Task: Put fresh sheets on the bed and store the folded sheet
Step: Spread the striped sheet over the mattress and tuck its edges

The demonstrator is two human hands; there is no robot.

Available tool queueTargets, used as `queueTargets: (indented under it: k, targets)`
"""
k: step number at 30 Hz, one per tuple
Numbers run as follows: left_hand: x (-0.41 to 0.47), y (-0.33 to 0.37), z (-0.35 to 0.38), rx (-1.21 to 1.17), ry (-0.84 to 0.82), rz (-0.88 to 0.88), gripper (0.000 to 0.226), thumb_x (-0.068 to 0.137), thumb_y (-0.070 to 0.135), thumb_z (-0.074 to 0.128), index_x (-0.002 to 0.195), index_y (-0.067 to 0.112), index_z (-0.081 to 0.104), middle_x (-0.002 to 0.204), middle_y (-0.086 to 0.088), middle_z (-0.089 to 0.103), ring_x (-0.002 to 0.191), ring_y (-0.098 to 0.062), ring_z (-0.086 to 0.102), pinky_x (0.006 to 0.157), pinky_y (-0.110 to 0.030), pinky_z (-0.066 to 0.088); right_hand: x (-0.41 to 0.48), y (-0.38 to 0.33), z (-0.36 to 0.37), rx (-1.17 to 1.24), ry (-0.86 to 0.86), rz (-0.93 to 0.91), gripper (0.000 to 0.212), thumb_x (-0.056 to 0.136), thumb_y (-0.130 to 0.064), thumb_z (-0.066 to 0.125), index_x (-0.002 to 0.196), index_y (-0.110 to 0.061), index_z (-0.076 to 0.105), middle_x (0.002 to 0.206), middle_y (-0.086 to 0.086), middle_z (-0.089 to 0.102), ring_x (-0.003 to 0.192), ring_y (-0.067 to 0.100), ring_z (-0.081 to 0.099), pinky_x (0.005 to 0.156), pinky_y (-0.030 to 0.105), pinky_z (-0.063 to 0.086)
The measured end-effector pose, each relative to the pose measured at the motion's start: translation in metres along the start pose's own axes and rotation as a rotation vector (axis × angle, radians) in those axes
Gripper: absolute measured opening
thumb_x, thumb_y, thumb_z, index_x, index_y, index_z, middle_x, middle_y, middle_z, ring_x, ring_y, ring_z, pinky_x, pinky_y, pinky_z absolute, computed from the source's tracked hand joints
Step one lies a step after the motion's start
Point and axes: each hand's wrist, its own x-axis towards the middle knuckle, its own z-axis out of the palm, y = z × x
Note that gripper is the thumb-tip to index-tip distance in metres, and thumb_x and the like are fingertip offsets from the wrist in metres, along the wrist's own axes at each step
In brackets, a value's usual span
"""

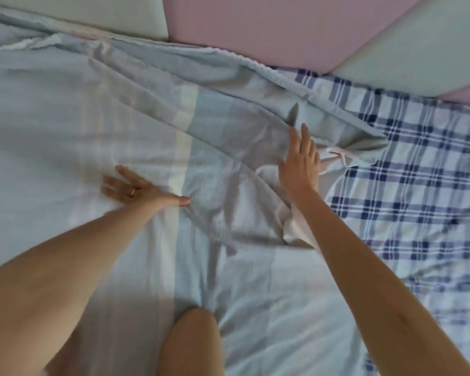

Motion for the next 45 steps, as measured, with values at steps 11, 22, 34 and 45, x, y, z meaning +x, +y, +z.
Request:
queueTargets:
  k: [11, 22, 34, 45]
  targets:
    - [-0.020, 0.001, 0.010, -0.048, 0.058, 0.021, 0.159, 0.040, 0.049, 0.091, 0.145, 0.015, -0.025, 0.152, -0.018, -0.025, 0.141, -0.034, -0.022, 0.111, -0.057, -0.006, -0.019, 0.090, -0.004, 0.005, -0.182, 0.616, 0.039, 0.092, -0.010, 0.052, 0.129, -0.014, 0.045, 0.149, 0.014, 0.015, 0.110, 0.036, 0.045, 0.074, 0.035, 0.039]
    - [-0.082, 0.125, -0.012, 0.174, 0.270, 1.159, 0.084, 0.086, 0.007, 0.061, 0.150, 0.029, 0.010, 0.158, -0.003, -0.013, 0.087, -0.028, 0.060, 0.048, -0.027, 0.038, 0.013, 0.124, -0.086, 0.494, 0.089, 0.659, 0.024, 0.086, -0.001, 0.046, 0.104, -0.010, 0.059, 0.116, 0.013, 0.053, 0.077, 0.026, 0.052, 0.059, 0.030, 0.037]
    - [-0.047, 0.235, -0.031, -0.117, 0.346, 1.057, 0.028, 0.082, -0.007, 0.050, 0.109, -0.006, 0.054, 0.121, -0.029, 0.048, 0.111, -0.039, 0.047, 0.090, -0.037, 0.033, 0.079, 0.156, -0.099, 0.840, 0.439, 0.682, 0.044, 0.081, 0.007, 0.033, 0.114, -0.017, 0.047, 0.112, 0.009, 0.056, 0.092, 0.024, 0.055, 0.060, 0.022, 0.034]
    - [-0.032, 0.202, 0.017, 0.142, 0.312, 1.450, 0.094, 0.073, 0.055, 0.061, 0.149, 0.028, 0.013, 0.157, -0.008, -0.012, 0.145, -0.027, 0.000, 0.113, -0.055, 0.016, 0.106, 0.146, -0.057, 0.745, 0.488, 0.451, 0.065, 0.082, 0.000, 0.042, 0.141, -0.021, 0.027, 0.155, 0.008, 0.005, 0.120, 0.027, 0.046, 0.072, 0.027, 0.046]
